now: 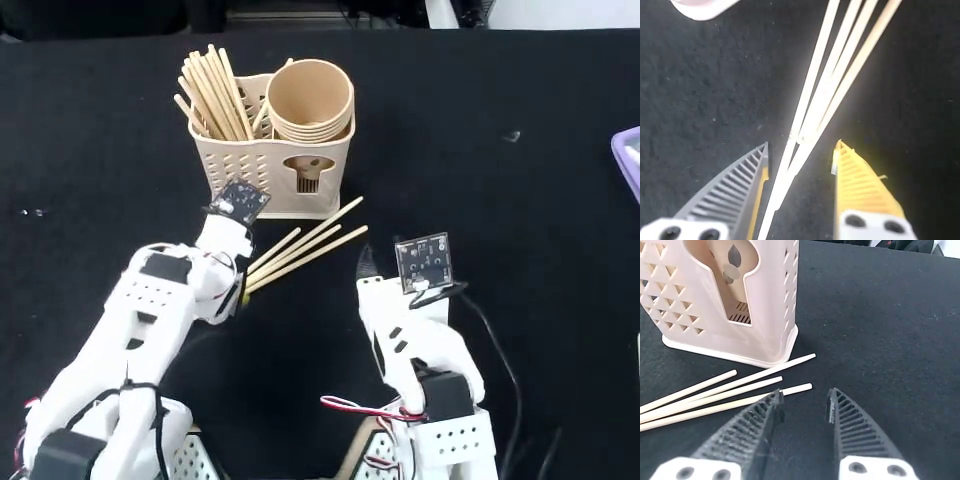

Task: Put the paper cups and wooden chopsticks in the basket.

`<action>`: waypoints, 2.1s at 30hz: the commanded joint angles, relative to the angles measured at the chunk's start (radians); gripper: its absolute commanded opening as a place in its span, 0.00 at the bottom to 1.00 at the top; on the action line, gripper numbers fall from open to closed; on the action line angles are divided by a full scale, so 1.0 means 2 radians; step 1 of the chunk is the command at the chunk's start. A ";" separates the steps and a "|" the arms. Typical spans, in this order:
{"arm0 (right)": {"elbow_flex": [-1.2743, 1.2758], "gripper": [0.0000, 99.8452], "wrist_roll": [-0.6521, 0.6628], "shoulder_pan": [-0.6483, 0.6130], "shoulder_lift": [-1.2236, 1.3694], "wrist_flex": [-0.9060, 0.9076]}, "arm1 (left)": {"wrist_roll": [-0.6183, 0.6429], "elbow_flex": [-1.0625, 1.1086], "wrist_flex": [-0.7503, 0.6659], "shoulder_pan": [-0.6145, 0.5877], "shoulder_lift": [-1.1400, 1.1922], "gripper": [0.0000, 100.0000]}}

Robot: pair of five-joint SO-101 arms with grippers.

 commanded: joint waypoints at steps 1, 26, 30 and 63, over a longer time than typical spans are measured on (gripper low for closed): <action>-0.003 0.15 -0.001 0.008 -0.036 0.002 | 0.007 0.002 -0.037 0.007 0.018 0.21; -0.003 0.15 -0.001 0.008 -0.035 0.002 | -0.015 0.043 -0.028 -0.002 0.031 0.05; -0.003 0.15 -0.001 0.008 -0.035 0.002 | -0.117 0.026 0.053 -0.025 0.031 0.05; -0.003 0.15 -0.001 0.008 -0.036 0.002 | -0.127 0.024 -0.056 -0.003 0.037 0.19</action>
